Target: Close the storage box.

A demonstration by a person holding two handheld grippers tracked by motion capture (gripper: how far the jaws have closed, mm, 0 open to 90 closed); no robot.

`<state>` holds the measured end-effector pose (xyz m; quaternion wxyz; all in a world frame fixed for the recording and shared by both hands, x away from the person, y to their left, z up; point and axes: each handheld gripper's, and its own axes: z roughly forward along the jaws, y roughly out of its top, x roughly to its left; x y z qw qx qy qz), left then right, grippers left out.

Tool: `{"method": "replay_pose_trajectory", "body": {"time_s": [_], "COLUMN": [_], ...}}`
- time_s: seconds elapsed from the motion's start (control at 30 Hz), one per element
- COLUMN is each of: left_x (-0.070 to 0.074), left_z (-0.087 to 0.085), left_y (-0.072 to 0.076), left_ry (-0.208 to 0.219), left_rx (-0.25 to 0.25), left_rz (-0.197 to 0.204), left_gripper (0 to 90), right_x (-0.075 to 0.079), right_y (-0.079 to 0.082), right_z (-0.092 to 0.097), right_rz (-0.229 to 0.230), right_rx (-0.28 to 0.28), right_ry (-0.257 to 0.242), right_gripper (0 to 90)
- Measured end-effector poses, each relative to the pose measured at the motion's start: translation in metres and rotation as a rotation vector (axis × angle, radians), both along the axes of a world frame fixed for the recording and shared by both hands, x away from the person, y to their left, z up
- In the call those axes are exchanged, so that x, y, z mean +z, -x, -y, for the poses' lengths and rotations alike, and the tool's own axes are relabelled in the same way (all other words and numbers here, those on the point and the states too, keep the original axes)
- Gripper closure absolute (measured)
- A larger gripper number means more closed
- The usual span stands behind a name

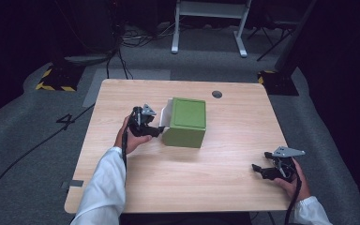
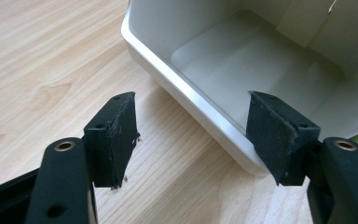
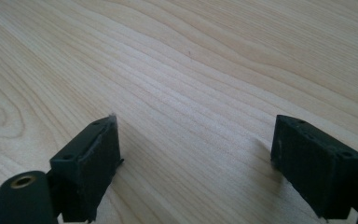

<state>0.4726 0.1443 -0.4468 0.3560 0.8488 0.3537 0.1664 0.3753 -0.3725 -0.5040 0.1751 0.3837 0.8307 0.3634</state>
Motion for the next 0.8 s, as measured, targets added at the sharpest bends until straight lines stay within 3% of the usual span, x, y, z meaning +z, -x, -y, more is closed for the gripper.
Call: {"method": "replay_pose_trajectory", "body": {"time_s": [0.1, 0.2, 0.3, 0.57, 0.8], "left_x": [0.003, 0.007, 0.01, 0.012, 0.014], "left_z": [-0.002, -0.006, -0.011, -0.031, -0.044], "left_y": [0.003, 0.005, 0.007, 0.015, 0.024], "left_ry": [-0.022, -0.015, -0.057, -0.111, -0.093], "left_rx": [0.005, 0.009, 0.023, 0.047, 0.046], "left_rz": [0.019, 0.029, 0.037, 0.038, 0.036], "left_gripper": [30.0, 28.4, 28.1, 27.1, 20.0], "right_x": [0.0, 0.0, 0.0, 0.0, 0.0], "right_y": [0.0, 0.0, 0.0, 0.0, 0.0], "right_z": [0.0, 0.0, 0.0, 0.0, 0.0], "right_rz": [0.0, 0.0, 0.0, 0.0, 0.0], "right_rx": [0.0, 0.0, 0.0, 0.0, 0.0], "right_ry": [-0.001, 0.0, -0.001, -0.001, 0.0], "right_gripper": [15.4, 15.4, 15.4, 15.4, 15.4]}}
